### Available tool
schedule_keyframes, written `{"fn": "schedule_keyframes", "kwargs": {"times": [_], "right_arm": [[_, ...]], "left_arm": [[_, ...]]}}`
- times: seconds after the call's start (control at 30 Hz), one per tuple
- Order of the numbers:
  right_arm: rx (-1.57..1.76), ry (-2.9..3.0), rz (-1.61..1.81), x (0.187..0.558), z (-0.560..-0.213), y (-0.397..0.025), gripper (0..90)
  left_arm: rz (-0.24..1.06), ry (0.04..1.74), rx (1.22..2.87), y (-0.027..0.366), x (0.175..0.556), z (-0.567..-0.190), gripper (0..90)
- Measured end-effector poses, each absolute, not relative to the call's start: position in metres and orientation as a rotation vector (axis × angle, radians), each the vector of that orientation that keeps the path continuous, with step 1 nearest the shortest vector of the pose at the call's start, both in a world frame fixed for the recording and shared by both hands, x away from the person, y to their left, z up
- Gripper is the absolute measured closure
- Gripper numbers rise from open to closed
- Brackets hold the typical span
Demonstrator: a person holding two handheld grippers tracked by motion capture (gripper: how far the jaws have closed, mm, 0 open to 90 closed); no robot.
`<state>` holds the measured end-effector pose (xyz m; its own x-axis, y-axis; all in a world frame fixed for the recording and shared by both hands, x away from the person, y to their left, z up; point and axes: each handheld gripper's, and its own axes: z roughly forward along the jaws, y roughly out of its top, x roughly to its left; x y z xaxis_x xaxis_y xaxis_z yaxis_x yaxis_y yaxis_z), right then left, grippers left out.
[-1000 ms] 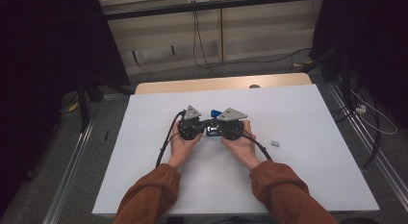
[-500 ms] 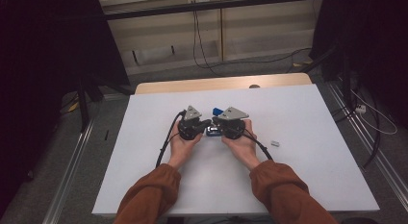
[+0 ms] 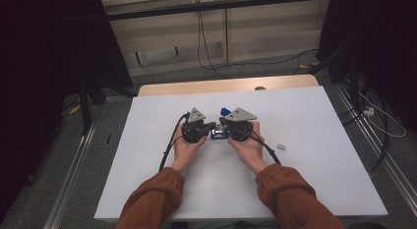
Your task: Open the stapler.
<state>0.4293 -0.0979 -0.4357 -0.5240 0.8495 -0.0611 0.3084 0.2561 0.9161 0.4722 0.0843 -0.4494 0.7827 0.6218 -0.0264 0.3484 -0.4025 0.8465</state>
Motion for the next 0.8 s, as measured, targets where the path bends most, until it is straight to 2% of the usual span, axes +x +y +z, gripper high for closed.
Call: {"fn": "schedule_keyframes", "kwargs": {"times": [0.8], "right_arm": [[1.03,1.898,1.252,0.426,-0.4329,-0.0981,90.0]], "left_arm": [[0.363,0.726,2.03,0.0844,0.4726,-0.4491,90.0]]}}
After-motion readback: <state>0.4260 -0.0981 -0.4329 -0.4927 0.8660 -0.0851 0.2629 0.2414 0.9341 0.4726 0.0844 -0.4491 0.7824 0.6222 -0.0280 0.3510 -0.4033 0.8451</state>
